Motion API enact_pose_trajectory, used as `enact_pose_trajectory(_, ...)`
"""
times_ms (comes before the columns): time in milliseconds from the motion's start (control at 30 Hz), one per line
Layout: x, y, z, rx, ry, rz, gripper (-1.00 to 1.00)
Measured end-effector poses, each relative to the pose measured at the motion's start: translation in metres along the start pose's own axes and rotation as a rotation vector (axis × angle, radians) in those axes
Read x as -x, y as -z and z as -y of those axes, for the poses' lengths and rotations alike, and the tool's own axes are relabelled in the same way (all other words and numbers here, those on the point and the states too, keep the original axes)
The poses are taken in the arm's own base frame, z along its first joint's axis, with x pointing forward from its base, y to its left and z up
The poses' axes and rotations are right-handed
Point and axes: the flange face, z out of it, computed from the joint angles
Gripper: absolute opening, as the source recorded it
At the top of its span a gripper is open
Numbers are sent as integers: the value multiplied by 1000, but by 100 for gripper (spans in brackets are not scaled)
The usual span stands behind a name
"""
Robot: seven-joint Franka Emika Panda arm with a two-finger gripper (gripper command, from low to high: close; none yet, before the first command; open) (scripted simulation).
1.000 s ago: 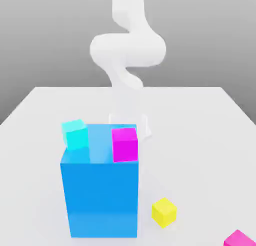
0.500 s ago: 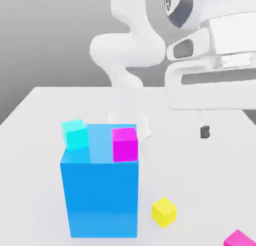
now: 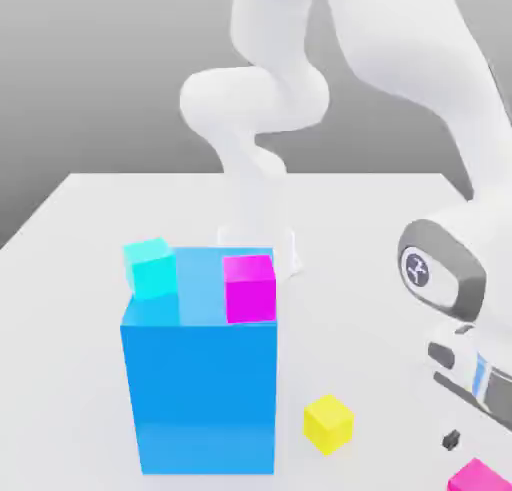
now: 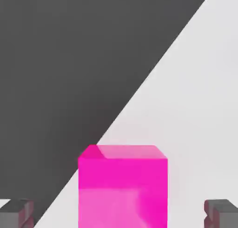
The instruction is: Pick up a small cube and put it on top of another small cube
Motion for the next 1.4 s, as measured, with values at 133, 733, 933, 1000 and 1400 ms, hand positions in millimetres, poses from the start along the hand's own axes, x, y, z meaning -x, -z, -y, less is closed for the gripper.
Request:
enact_pose_trajectory(133, 0, 0, 0, -1, 0, 1, -100)
enact_pose_trajectory(733, -176, 183, 69, -77, 37, 0, -100)
enact_pose_trajectory(933, -275, 248, 42, -56, 113, -12, -100)
enact_pose_trajectory(1000, -296, 266, 25, -44, 157, -12, -100)
enact_pose_trajectory(1400, -371, 282, -64, -2, 359, 5, -100)
